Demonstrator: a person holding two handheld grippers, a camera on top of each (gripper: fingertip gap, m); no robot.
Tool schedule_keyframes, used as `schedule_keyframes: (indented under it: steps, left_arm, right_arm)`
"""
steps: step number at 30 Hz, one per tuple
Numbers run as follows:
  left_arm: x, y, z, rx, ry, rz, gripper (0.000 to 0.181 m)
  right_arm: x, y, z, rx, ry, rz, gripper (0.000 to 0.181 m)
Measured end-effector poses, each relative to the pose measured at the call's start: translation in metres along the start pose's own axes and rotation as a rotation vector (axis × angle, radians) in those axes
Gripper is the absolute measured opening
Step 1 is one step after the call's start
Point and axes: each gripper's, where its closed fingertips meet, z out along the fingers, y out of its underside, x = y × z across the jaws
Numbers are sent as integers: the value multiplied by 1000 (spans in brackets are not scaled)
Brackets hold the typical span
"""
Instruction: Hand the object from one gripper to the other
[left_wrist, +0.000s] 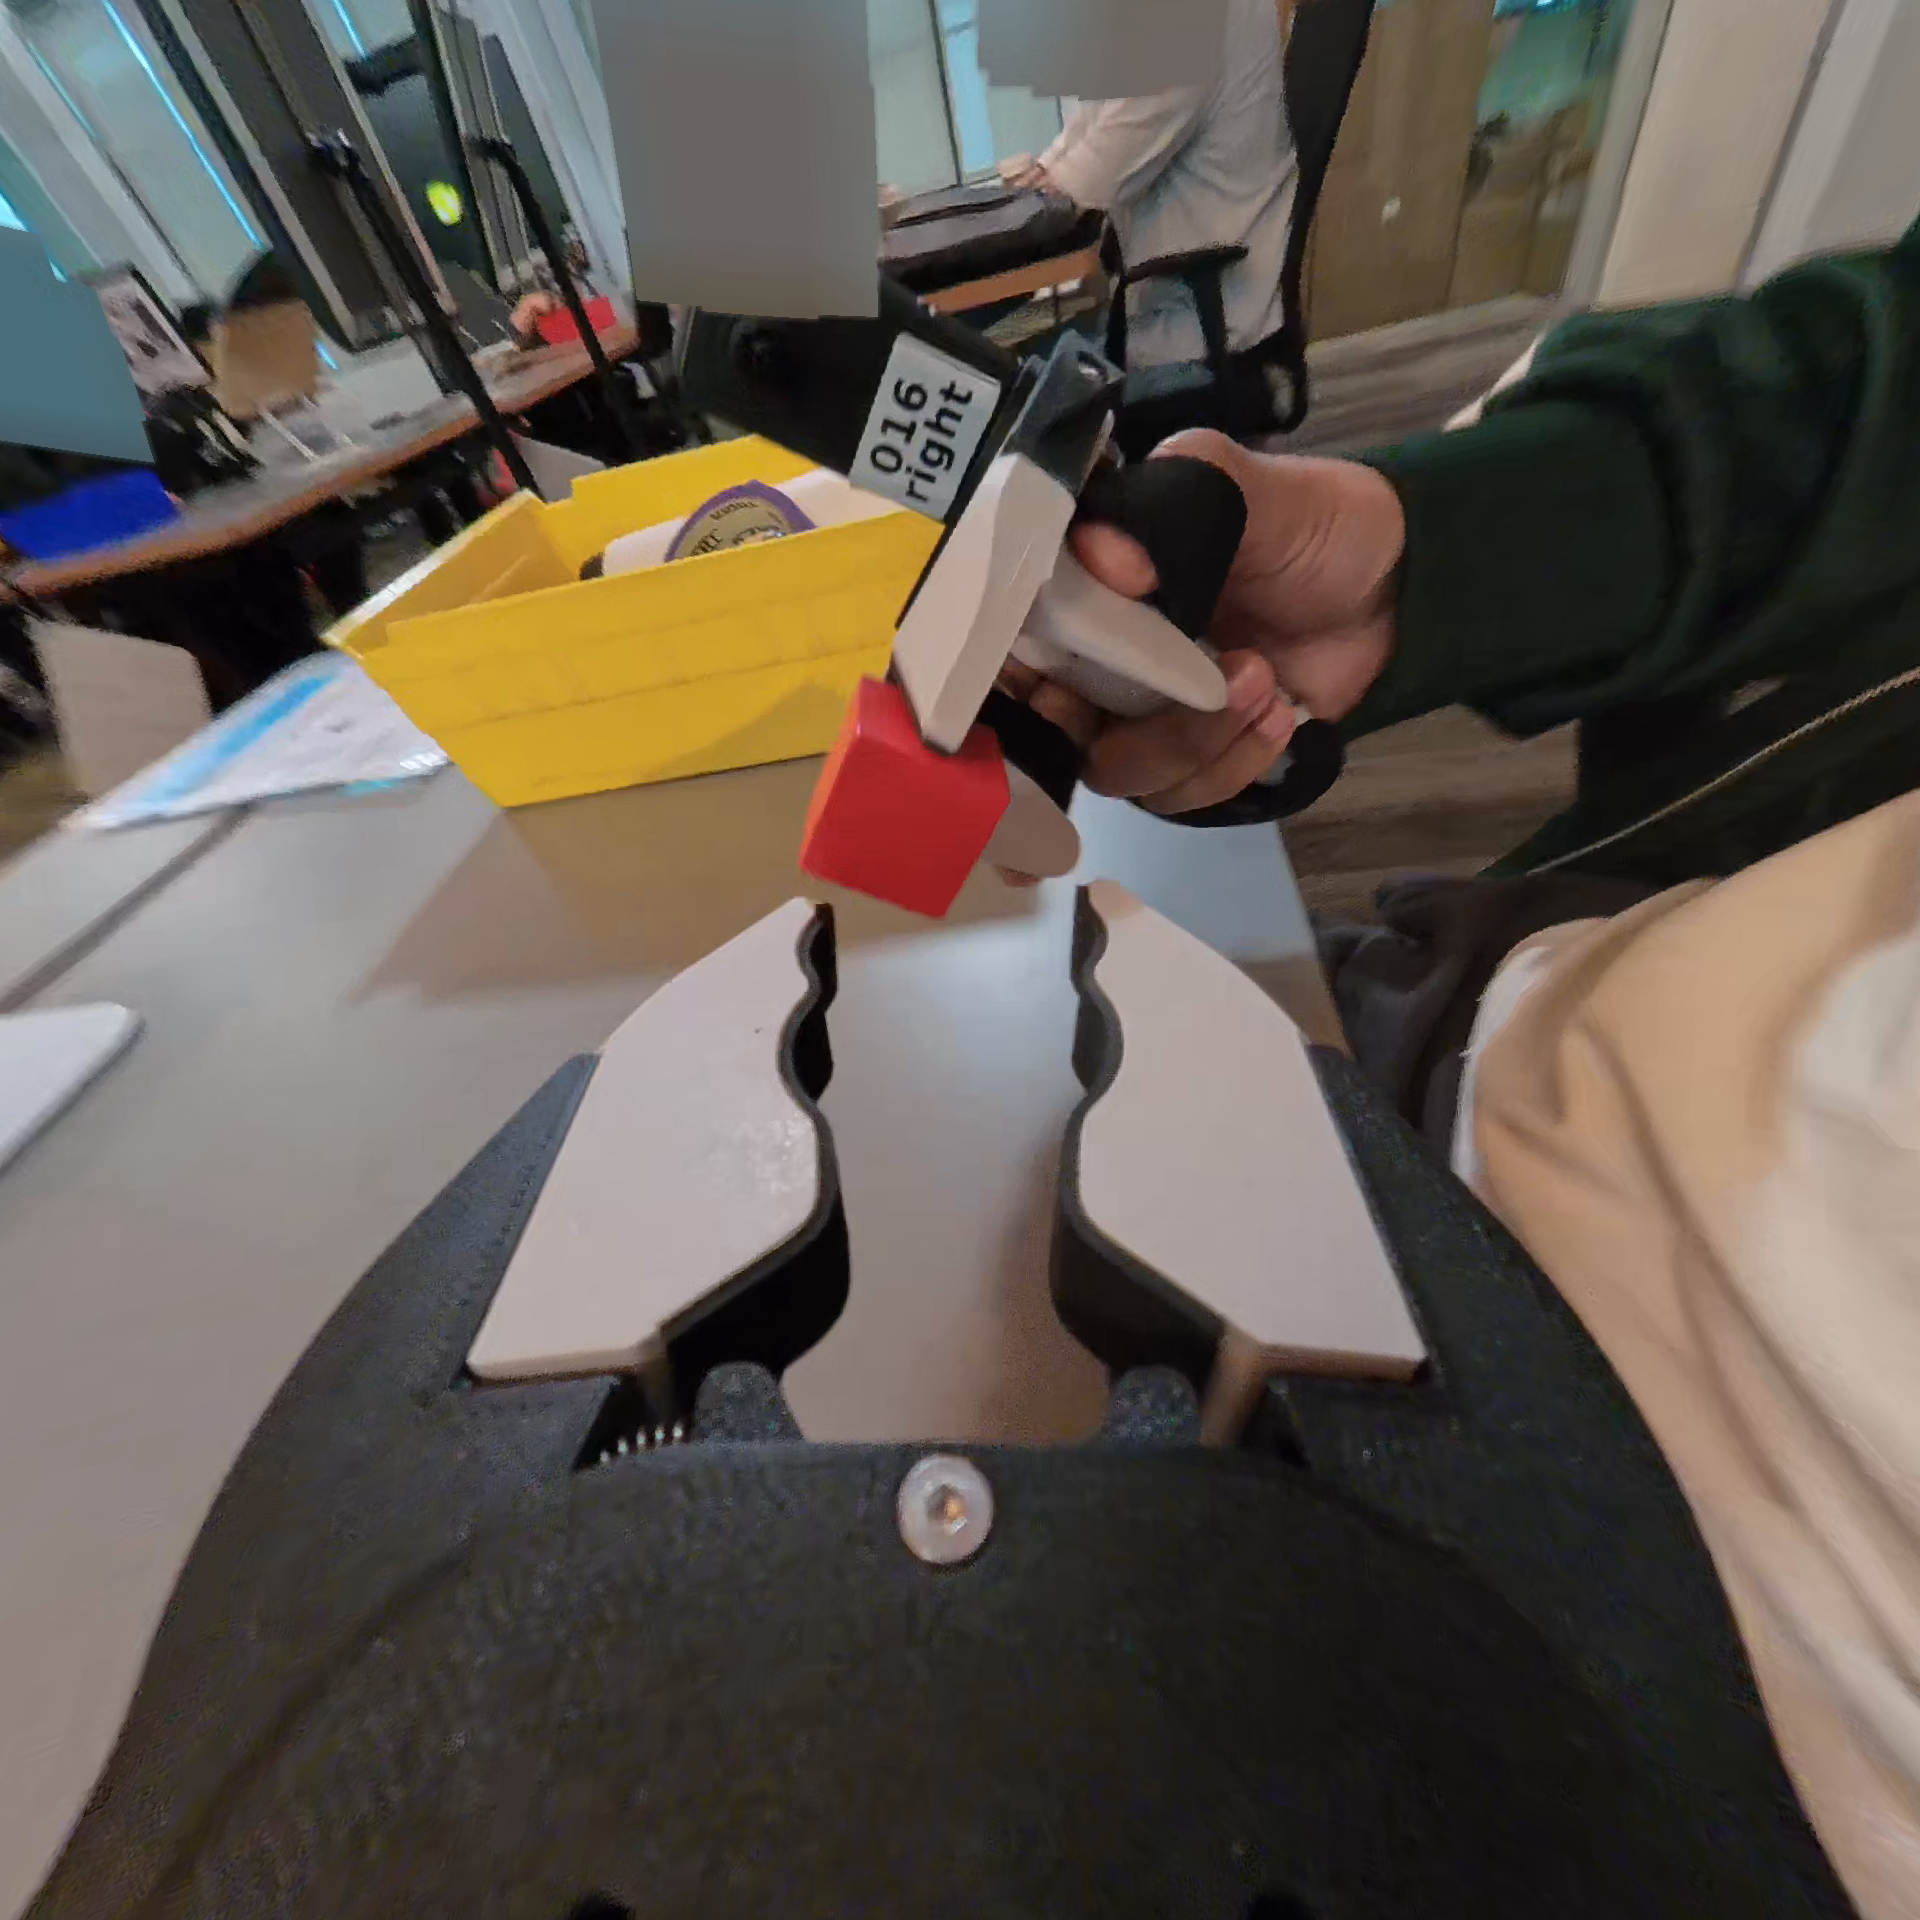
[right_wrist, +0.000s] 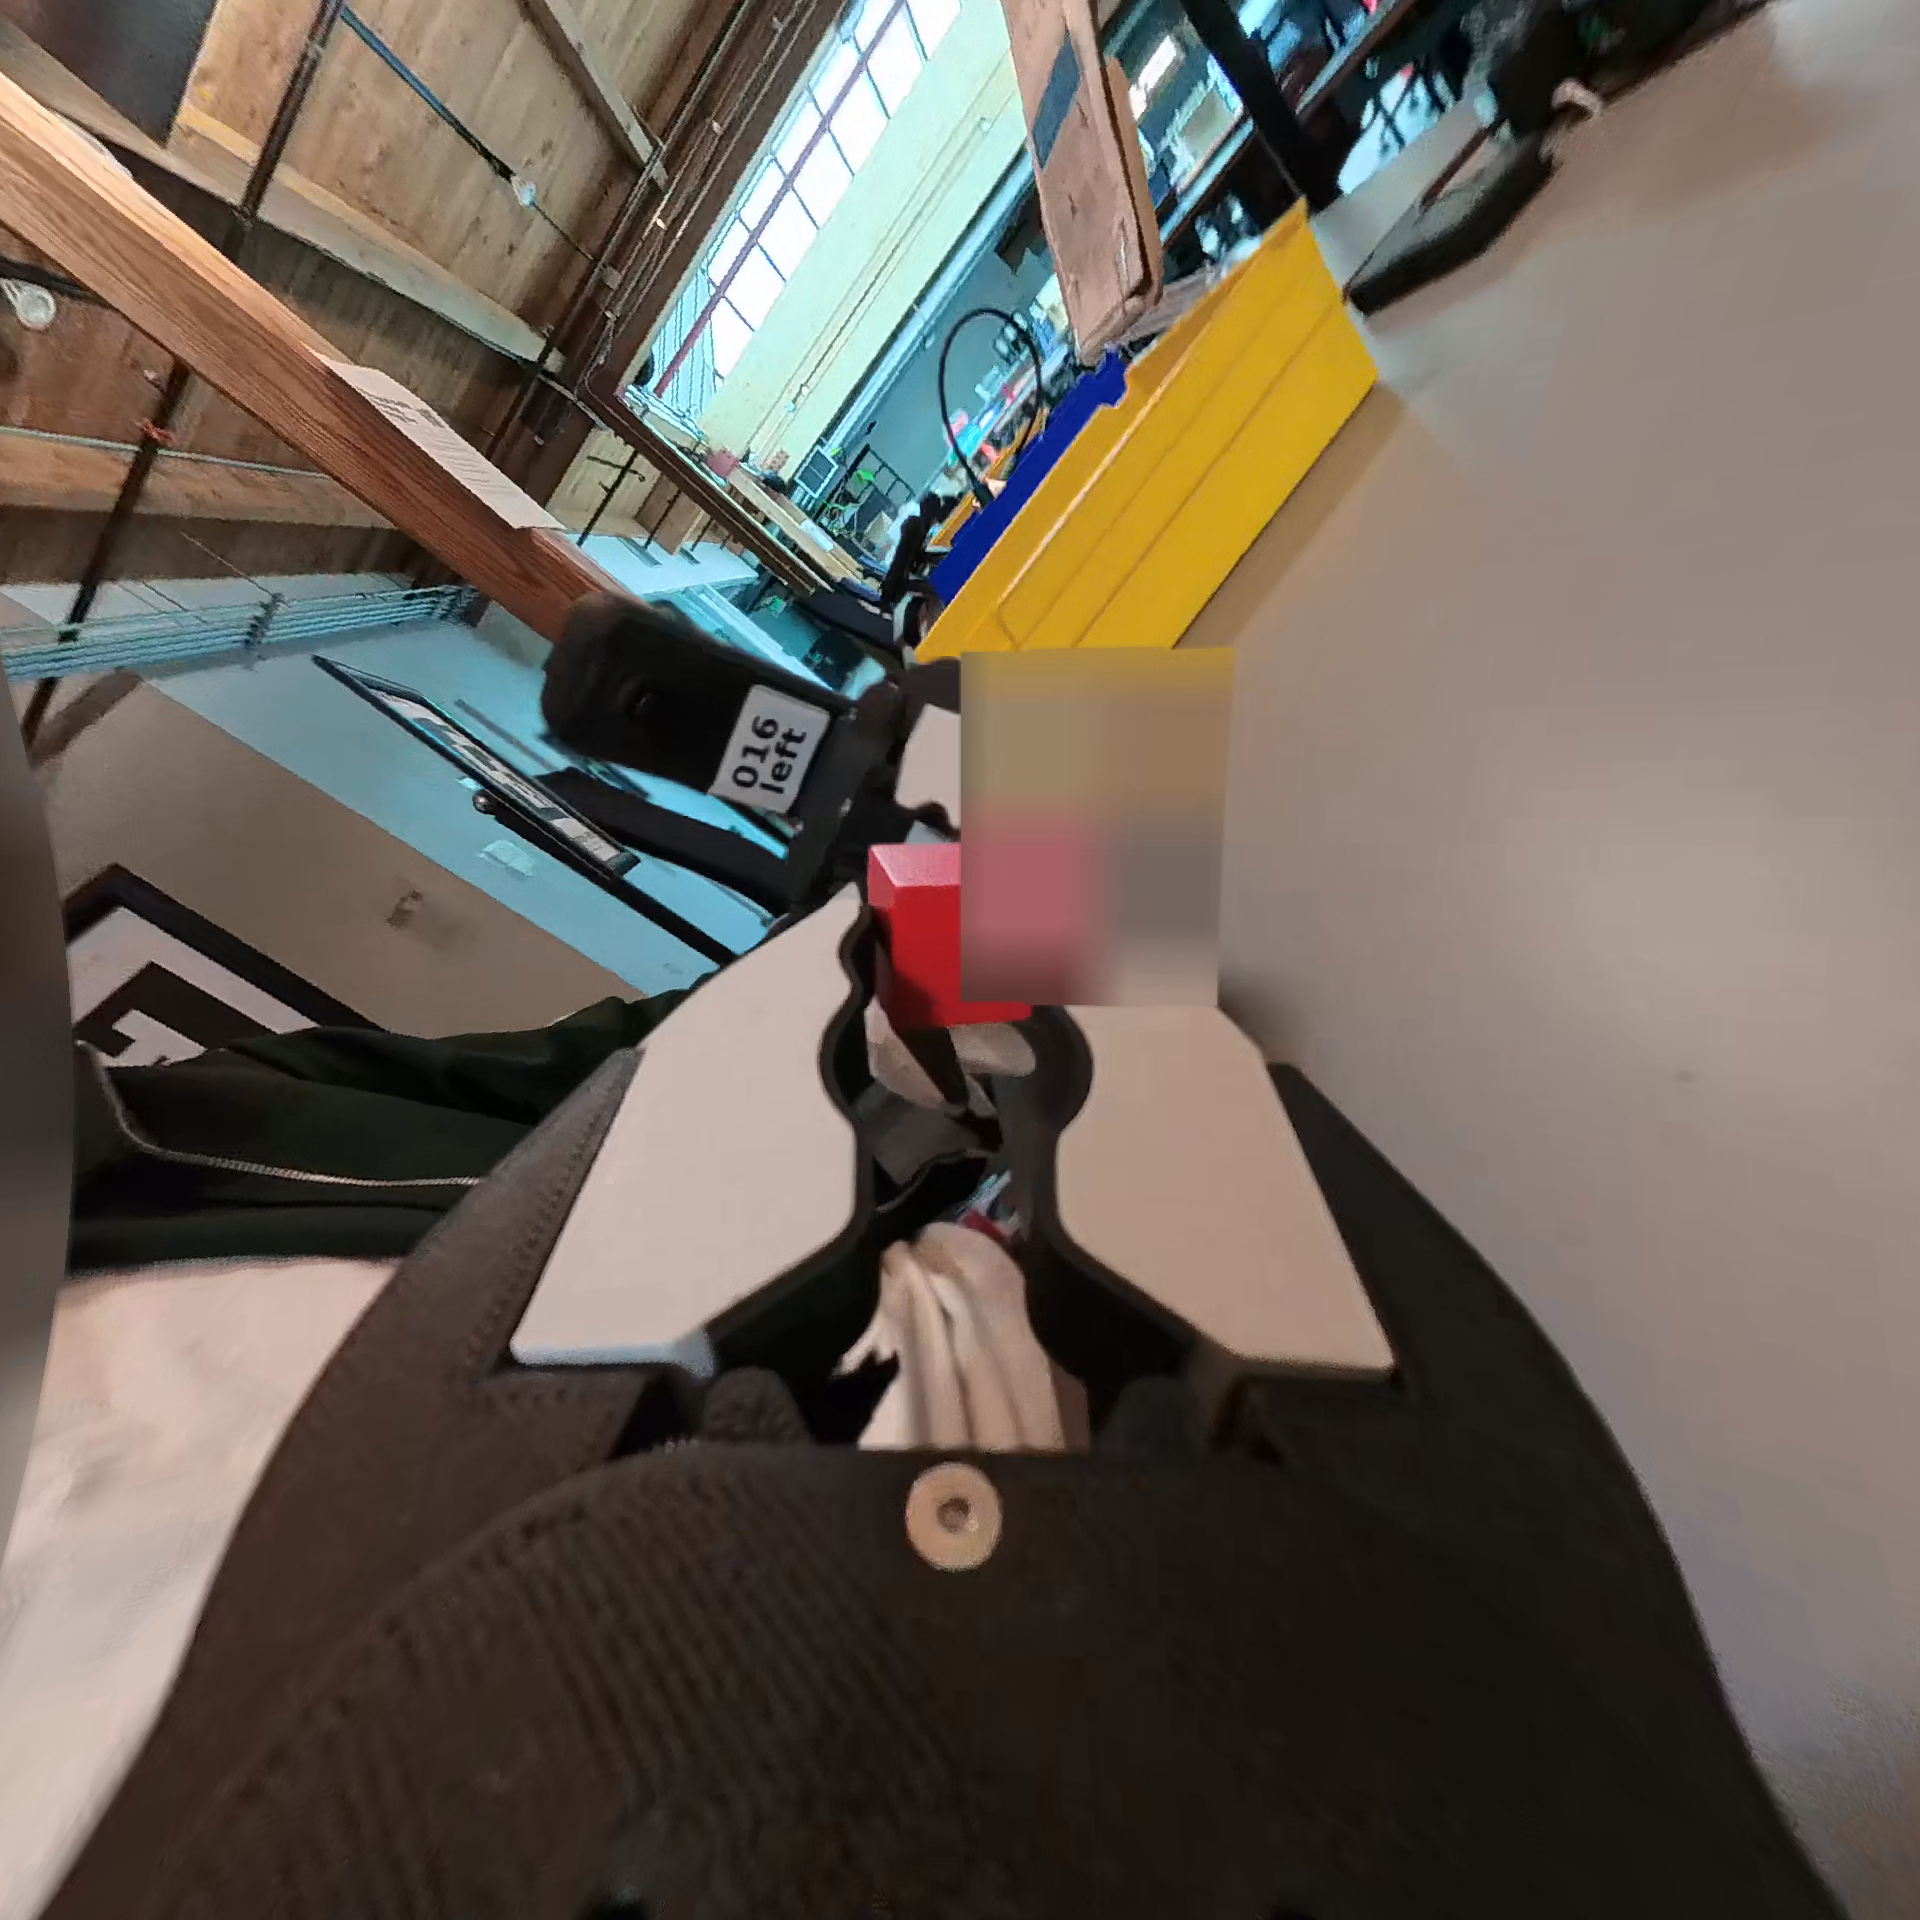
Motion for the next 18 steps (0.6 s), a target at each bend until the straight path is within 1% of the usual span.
schedule_keyframes:
  steps: [1,3,5,8,10,13,14,16,18]
  left_arm:
    - [0,-1,-1,11,17,-72,43]
    - [0,-6,-4,62,73,-228,36]
    - [0,-17,-10,144,151,-393,31]
    - [0,-28,-19,253,292,-629,23]
    - [8,-33,-25,288,445,-739,2]
    - [11,-32,-28,290,570,-880,1]
    - [10,-32,-28,298,589,-917,6]
    - [7,-32,-25,334,613,-1005,29]
    - [5,-35,-24,378,657,-1103,46]
  right_arm:
    - [-2,-4,-2,16,0,-28,29]
    - [-7,-10,-5,44,4,-88,29]
    - [-10,-14,-8,68,23,-183,29]
    - [-21,-18,-10,81,53,-411,29]
    - [-25,-18,-11,71,112,-597,29]
    - [-26,-16,-10,39,197,-829,29]
    - [-24,-14,-9,24,222,-879,29]
    - [-20,-9,-6,-13,253,-954,29]
    - [-18,-6,-3,-35,278,-1030,29]
